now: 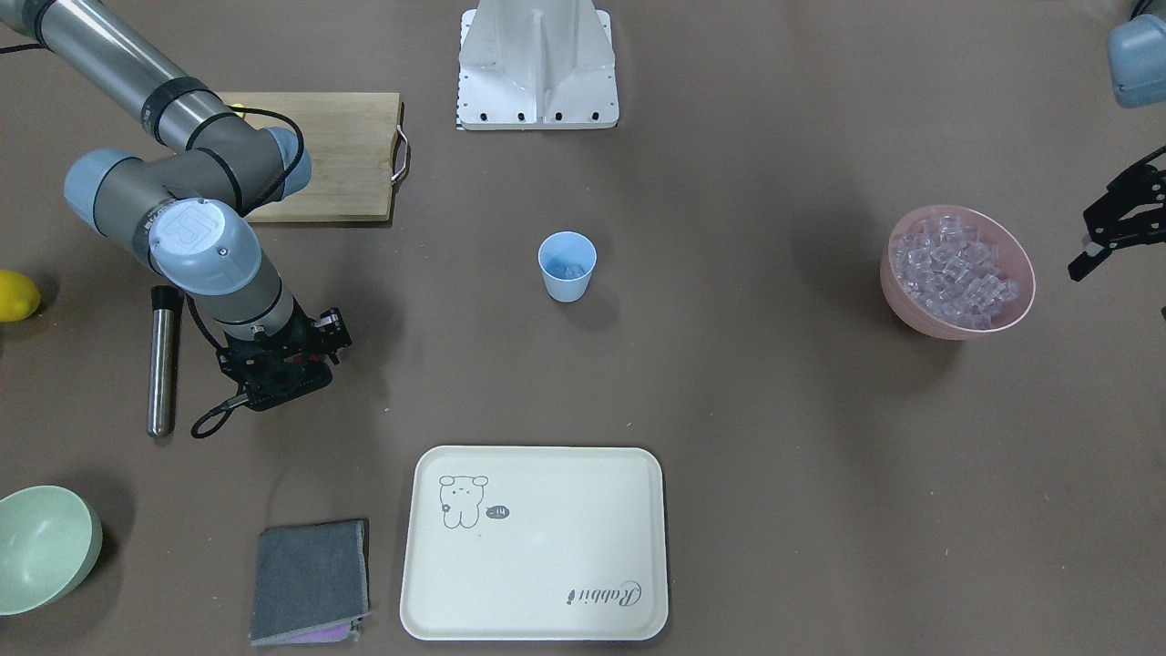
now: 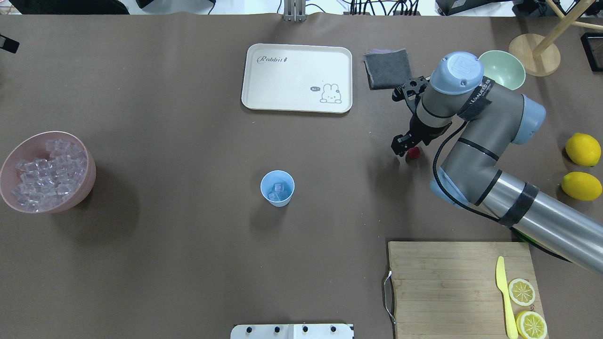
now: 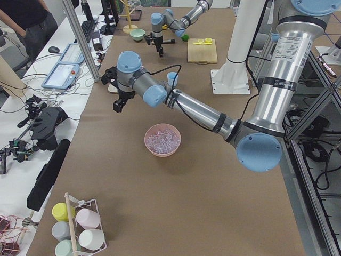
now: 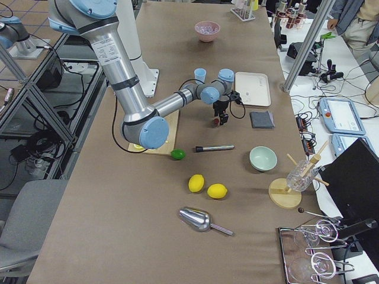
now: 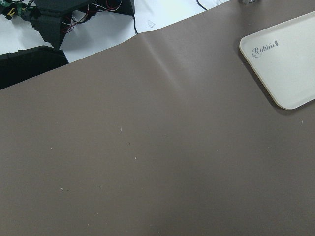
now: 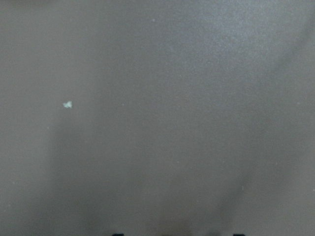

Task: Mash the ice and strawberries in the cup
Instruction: 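Close the right gripper on the red strawberry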

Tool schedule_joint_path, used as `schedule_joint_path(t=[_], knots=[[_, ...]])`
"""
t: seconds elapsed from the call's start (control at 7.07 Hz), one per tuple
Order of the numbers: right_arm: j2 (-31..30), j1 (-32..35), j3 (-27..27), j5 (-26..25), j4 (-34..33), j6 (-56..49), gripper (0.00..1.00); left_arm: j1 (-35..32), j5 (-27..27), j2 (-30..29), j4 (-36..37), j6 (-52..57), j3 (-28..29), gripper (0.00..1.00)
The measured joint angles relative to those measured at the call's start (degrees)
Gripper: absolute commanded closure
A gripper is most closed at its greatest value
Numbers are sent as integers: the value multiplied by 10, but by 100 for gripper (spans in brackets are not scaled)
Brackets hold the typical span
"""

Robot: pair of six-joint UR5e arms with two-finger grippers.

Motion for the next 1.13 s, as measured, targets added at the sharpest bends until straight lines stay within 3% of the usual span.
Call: schedule_joint_path(t=[0.14, 0.28, 0.42, 0.57, 0.71, 1.13], knots=[[0, -1, 0, 0, 0, 0, 30, 0, 0, 0, 0, 0, -1, 3], [0, -2, 1, 0, 0, 0, 36, 0, 0, 1, 0, 0, -1, 3], [0, -3, 1, 0, 0, 0, 51, 0, 1, 1, 0, 0, -1, 3], [0, -4, 1, 0, 0, 1, 84, 0, 1, 1, -1, 0, -1, 3], [0, -5, 1, 0, -1, 1, 100, 0, 1, 1, -1, 0, -1, 3], [-2, -1, 3, -1, -4, 0, 100, 1, 0, -1, -1, 0, 2, 3]])
